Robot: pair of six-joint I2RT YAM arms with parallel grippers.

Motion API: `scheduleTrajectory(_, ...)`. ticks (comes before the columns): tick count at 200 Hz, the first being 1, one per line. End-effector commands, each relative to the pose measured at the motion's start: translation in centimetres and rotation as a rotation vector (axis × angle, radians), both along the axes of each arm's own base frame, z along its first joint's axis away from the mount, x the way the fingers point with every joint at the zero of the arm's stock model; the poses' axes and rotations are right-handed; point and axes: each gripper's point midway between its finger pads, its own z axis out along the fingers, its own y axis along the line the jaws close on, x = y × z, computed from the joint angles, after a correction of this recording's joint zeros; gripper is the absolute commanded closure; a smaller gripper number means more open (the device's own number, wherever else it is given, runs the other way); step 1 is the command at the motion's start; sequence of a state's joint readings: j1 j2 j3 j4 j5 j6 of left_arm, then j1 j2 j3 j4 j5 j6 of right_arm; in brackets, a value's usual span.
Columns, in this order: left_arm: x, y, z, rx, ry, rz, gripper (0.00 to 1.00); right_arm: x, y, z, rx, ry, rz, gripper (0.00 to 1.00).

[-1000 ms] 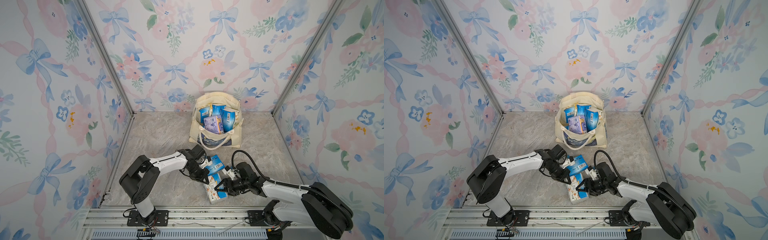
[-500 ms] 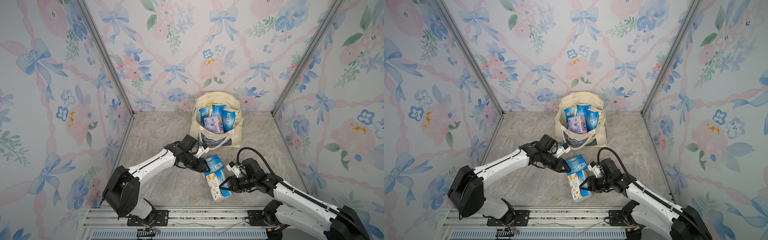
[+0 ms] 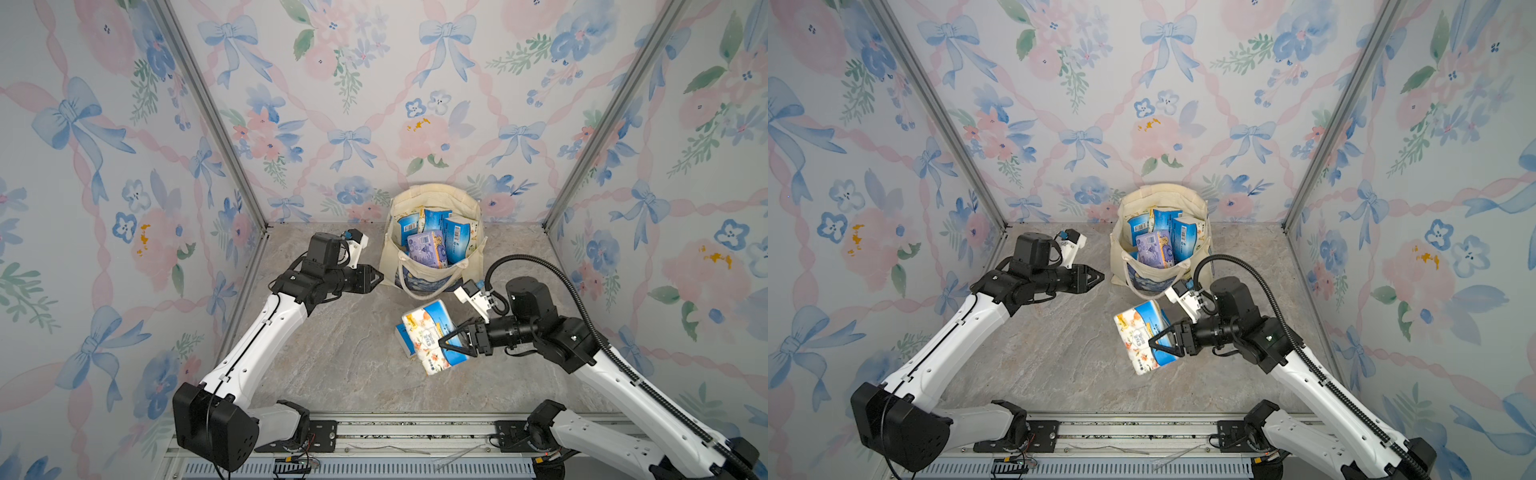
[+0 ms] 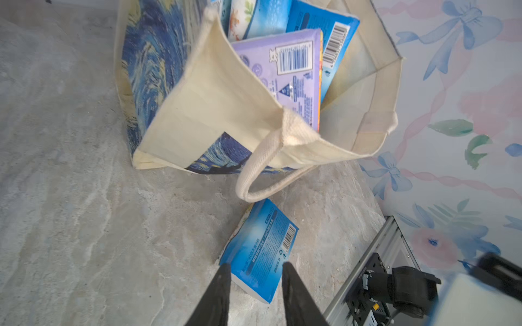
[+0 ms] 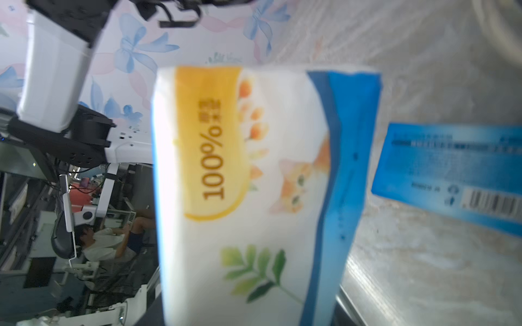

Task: Put tissues into the canvas bag
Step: Pick up the pack of facial tissues from the center of the board, then place the pack of facial tissues in the canvas bag.

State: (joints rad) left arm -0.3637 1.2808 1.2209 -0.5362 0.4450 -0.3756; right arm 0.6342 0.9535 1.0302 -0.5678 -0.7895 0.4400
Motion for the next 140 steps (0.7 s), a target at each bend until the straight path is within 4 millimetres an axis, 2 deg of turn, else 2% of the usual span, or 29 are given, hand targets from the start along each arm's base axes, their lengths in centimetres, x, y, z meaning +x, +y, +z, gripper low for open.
scheduleTrajectory(1, 2.2, 0.6, 1.1, 0.031, -0.05, 0.064, 0.67, 1.8, 0.6, 6.3, 0.049, -0.249, 0.038, 0.44)
scheduleTrajectory(12, 2.7, 0.5, 1.6, 0.026, -0.069, 0.065, 0.67, 4.6, 1.0, 9.0, 0.059, -0.327, -0.031, 0.44)
scheduleTrajectory(25, 3.3, 0.5, 2.3, 0.025, -0.093, 0.078, 0.66, 8.6, 1.2, 11.0, 0.041, -0.396, -0.152, 0.41)
scheduleTrajectory(37, 3.8, 0.7, 2.7, 0.029, -0.114, 0.099, 0.66, 12.4, 1.2, 12.1, -0.005, -0.462, -0.279, 0.42)
scheduleTrajectory(54, 4.5, 1.4, 2.8, 0.048, -0.129, 0.146, 0.66, 17.3, 1.3, 12.4, -0.07, -0.517, -0.43, 0.43)
scheduleTrajectory(73, 4.8, 2.0, 2.6, 0.075, -0.137, 0.185, 0.66, 22.0, 1.1, 11.5, -0.158, -0.54, -0.567, 0.43)
scheduleTrajectory(95, 5.2, 2.9, 2.3, 0.104, -0.145, 0.228, 0.66, 25.8, 1.1, 10.2, -0.247, -0.552, -0.667, 0.41)
scheduleTrajectory(111, 5.4, 3.1, 2.0, 0.115, -0.141, 0.239, 0.66, 27.8, 1.0, 9.2, -0.298, -0.556, -0.724, 0.4)
scheduleTrajectory(115, 5.4, 3.1, 1.9, 0.117, -0.139, 0.237, 0.66, 28.0, 0.8, 9.5, -0.298, -0.562, -0.739, 0.4)
scheduleTrajectory(120, 5.4, 3.1, 1.7, 0.119, -0.136, 0.238, 0.66, 28.9, 1.2, 8.3, -0.322, -0.546, -0.744, 0.4)
scheduleTrajectory(140, 5.5, 3.1, 1.1, 0.132, -0.126, 0.24, 0.66, 30.4, 1.4, 7.2, -0.354, -0.526, -0.783, 0.42)
